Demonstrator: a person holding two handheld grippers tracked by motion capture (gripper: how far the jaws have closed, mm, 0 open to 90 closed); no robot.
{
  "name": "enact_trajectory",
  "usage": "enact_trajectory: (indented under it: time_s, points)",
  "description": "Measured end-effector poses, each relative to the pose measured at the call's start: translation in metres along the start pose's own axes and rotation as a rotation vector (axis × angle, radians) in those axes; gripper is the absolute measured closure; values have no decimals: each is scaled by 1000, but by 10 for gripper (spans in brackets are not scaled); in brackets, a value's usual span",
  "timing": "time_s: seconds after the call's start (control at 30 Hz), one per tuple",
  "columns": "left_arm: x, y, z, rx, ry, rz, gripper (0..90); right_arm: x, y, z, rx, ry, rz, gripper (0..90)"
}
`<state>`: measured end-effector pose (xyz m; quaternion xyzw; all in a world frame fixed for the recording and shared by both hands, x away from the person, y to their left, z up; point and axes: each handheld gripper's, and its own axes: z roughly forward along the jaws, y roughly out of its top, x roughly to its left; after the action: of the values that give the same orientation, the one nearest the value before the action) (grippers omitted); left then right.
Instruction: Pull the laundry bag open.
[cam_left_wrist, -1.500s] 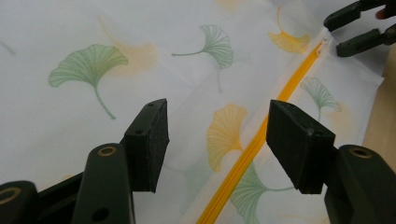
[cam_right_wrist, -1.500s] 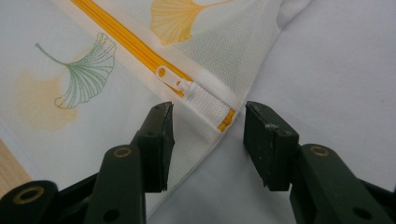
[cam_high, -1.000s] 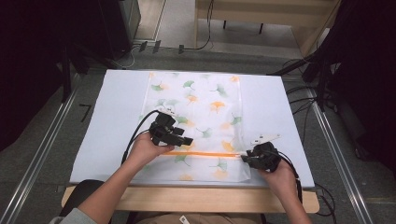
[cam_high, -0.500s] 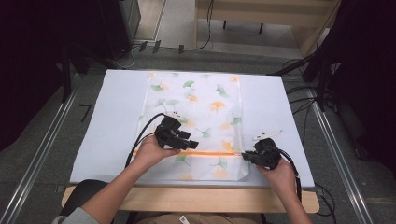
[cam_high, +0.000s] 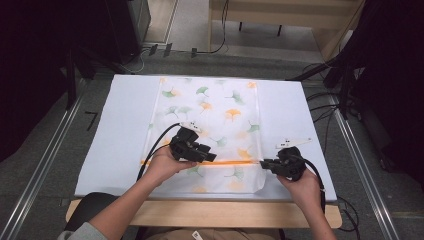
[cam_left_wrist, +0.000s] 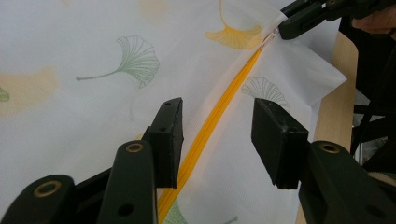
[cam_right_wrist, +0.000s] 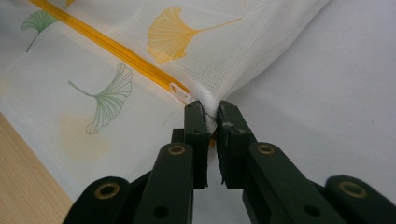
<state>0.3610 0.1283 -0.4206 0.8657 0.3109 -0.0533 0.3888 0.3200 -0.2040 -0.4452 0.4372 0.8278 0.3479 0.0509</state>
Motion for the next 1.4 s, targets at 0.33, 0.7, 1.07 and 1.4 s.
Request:
enact_trajectory:
  time_s: [0.33, 0.7, 1.07, 1.4]
  points:
    - [-11, 3, 10, 20, 4, 36, 569, 4, 3, -4, -13, -16, -18, 847]
    - [-30, 7, 37, 45, -46, 80, 600, 5, 5, -6, -22, -14, -26, 844]
    - [-43, 18, 54, 73, -81, 125, 655, 7, 7, -8, -31, -19, -37, 841]
    - [-47, 28, 71, 49, -75, 146, 598, 9, 7, -11, -43, 1, -42, 842]
